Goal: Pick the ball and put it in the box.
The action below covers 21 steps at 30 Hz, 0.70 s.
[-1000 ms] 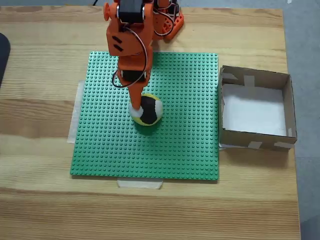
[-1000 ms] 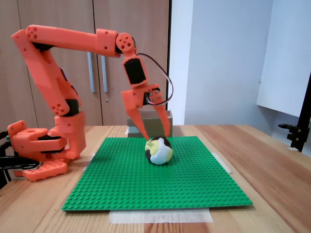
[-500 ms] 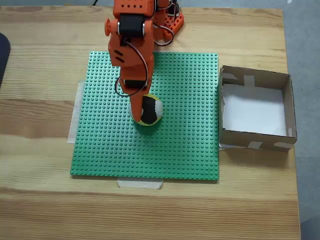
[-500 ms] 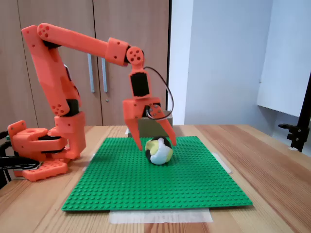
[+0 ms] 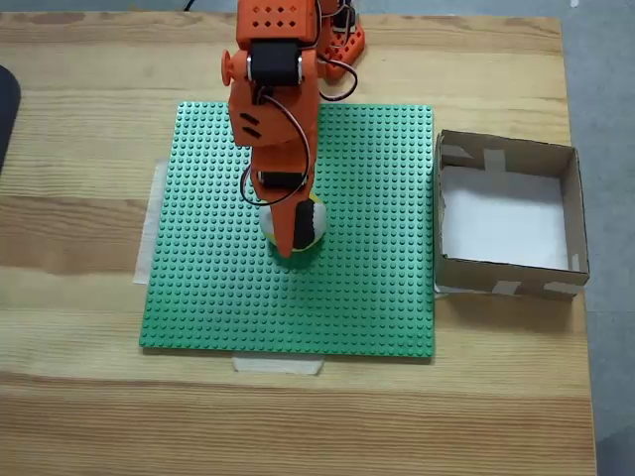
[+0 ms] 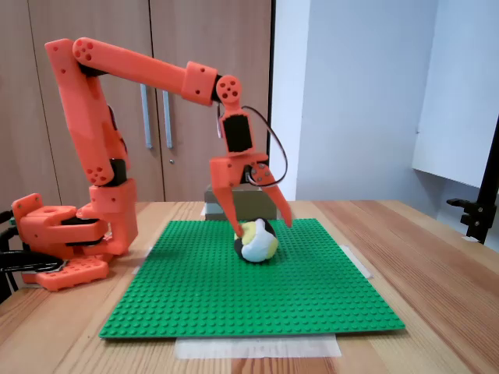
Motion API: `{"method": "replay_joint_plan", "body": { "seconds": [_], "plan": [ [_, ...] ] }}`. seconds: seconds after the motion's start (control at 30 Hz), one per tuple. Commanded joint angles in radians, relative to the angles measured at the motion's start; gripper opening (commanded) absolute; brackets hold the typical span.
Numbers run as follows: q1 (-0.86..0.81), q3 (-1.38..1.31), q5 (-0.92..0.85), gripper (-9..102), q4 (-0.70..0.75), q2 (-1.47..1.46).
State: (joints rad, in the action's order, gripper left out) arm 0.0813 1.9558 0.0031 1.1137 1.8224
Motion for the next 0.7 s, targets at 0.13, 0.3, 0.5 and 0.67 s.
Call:
{"method": "replay_joint_plan", "body": {
  "seconds": [0.13,0.3,0.5,0.67],
  "plan": [
    [-0.002,0.002,-0.002,35,-0.044,-0.011],
    [-0.003,0.043,-0.011,32,-0.087,-0.011],
    [-0.008,0.081,-0.031,30,-0.133,-0.009],
    [-0.017,0.107,-0.041,29,-0.181,0.005]
  ]
}}
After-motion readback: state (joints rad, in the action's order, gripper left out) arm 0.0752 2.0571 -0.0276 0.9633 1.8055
